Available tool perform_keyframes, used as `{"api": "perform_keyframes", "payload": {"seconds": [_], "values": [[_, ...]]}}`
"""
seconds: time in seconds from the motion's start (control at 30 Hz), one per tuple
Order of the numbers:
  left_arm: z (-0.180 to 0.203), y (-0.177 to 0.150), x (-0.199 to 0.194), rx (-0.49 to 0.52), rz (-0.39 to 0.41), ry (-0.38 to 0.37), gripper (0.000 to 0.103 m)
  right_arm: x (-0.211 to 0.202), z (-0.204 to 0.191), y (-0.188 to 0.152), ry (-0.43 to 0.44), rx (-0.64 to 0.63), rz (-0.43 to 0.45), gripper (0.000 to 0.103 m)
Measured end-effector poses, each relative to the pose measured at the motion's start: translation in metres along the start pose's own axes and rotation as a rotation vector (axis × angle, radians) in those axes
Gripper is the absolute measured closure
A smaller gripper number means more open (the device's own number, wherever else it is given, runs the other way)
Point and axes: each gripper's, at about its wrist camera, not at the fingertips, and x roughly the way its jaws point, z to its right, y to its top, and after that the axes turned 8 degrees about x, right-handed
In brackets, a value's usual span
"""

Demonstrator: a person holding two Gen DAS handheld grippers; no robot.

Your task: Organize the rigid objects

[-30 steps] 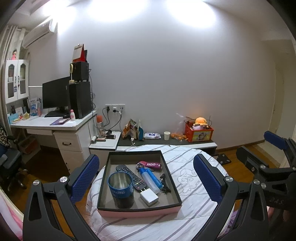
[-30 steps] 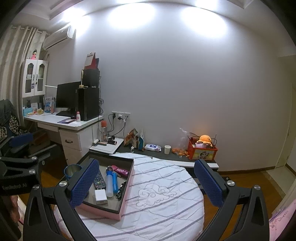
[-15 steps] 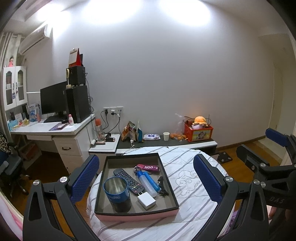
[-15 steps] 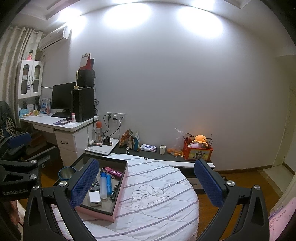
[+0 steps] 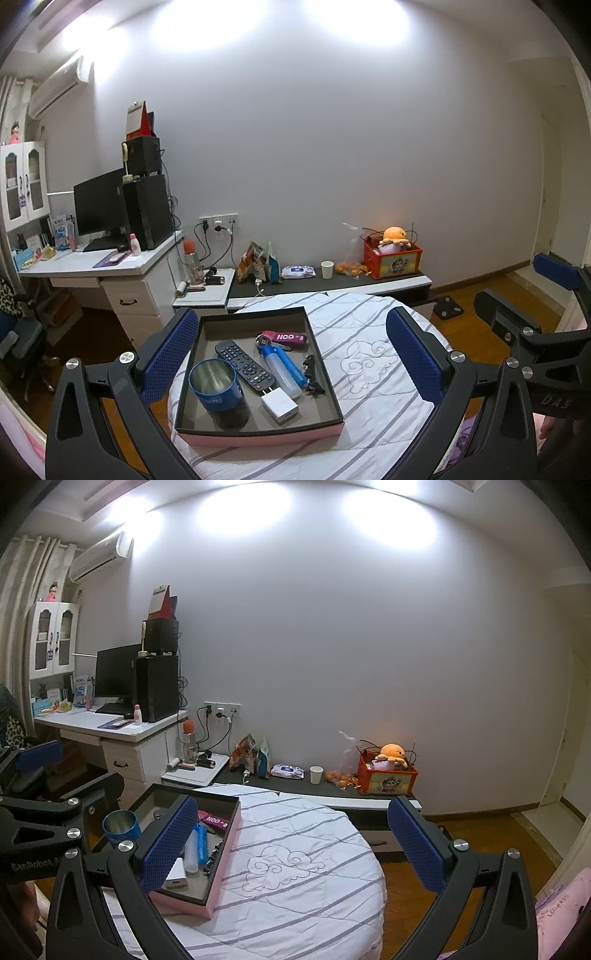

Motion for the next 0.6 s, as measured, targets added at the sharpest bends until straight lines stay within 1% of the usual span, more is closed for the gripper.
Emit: {"api": "perform_keyframes", "payload": {"seconds": [0.27, 0.47, 0.6], "values": [[0.0053, 0.0017, 0.0027, 0.017, 0.009, 0.020, 0.000, 0.0047, 0.0039, -0.0007, 0.004, 0.003, -0.007, 0.000], [0.0080, 0.0006, 0.0021, 0.022, 0.031, 0.017, 0.000, 0.0059, 0.0083, -0.0021, 0.004, 0.013, -0.012, 0.000], [0.0091, -0.0002, 0.0029, 0.033, 0.027, 0.021, 0.000, 0.0065, 0.0104, -0.0039, 0.002, 0.017, -0.018, 0.000]]}}
